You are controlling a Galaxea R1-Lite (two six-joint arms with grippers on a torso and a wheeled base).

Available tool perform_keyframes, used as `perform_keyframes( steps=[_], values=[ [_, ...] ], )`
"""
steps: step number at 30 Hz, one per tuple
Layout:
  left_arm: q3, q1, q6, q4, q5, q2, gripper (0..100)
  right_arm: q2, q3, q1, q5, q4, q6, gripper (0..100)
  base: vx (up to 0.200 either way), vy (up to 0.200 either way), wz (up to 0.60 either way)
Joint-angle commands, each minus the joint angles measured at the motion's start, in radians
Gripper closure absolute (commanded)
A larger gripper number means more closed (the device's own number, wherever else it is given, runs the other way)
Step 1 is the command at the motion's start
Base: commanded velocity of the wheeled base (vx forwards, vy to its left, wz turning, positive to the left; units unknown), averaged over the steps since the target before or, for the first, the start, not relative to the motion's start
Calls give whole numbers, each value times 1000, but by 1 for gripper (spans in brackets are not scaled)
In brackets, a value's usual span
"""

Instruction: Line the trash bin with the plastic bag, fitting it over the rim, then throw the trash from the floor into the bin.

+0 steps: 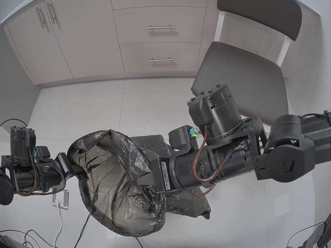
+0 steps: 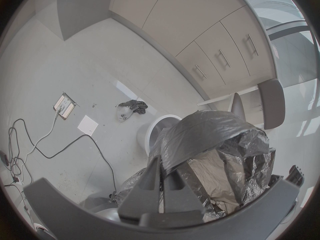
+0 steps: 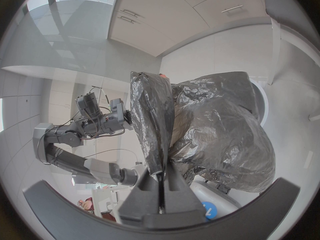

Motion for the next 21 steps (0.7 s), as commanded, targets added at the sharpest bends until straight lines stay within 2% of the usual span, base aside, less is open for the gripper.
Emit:
perform_keyframes(
  steps=[1, 5, 10, 16, 21],
  values=[
    [-9, 57, 25, -15, 0, 67, 100, 85, -51, -25, -31, -25, -24, 100, 0, 0, 0],
    [-18, 76, 38, -35, 0, 90, 100, 115, -89, -40, -32, -19, -38, 100, 0, 0, 0],
    [-66, 122, 39, -49, 0, 170, 100, 214, -197, -63, -91, -5, -66, 100, 0, 0, 0],
    [-92, 122, 41, -49, 3, 230, 100, 249, -261, -78, -94, 22, -70, 100, 0, 0, 0],
    [-95, 122, 41, -45, 47, 262, 100, 261, -292, -100, -95, 24, -69, 100, 0, 0, 0]
  ],
)
